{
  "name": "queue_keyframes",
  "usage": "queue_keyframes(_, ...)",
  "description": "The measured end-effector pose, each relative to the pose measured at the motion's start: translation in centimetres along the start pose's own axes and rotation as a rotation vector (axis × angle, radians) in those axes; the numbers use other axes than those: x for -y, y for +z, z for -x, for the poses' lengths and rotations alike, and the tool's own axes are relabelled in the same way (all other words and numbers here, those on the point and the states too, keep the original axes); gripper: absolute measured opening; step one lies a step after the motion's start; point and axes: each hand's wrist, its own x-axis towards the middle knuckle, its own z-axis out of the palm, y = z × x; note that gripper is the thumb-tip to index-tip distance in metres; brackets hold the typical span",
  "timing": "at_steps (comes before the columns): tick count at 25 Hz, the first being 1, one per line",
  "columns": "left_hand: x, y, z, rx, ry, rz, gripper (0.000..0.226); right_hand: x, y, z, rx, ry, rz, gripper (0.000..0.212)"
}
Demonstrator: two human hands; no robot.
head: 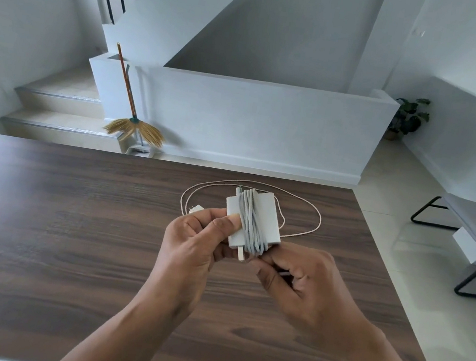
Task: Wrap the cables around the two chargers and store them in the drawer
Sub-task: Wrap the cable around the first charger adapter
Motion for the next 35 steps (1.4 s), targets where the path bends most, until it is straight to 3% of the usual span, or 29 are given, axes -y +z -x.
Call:
queue_keyframes(9, 1.2, 0.2, 0.1, -0.081, 0.043, -0.161, 0.015, 1.6, -1.6, 0.9, -0.029, 0.080, 0.064, 0.027)
queue_keyframes(15, 0.5, -0.7, 0.1, -0.053, 0.057, -0.318, 0.014, 3.0, -1.9, 0.2, -0.129, 0.197, -0.126, 0.010)
queue_keyframes(20, 0.5, -0.2, 0.1, -0.122, 0.072, -0.204, 0.019, 3.3, -1.7, -0.1, -0.127, 0.233, -0.376, 0.007)
queue_keyframes(25, 0.6, 0.1, 0.1, -0.123, 0.040, -0.076, 0.024, 3.9, -2.0, 0.5, -0.046, 0.204, -0.344, 0.007)
queue_keyframes(31, 0.4, 0.2, 0.0, -0.081, 0.169, -0.340, 0.028, 3.8, -2.4, -0.6, -0.200, 0.345, -0.568, 0.012)
queue_keyframes(35, -0.3, 0.1, 0.0, -0.086, 0.190, -0.380, 0.020, 3.7, -1.9, -0.8, -0.210, 0.396, -0.620, 0.012)
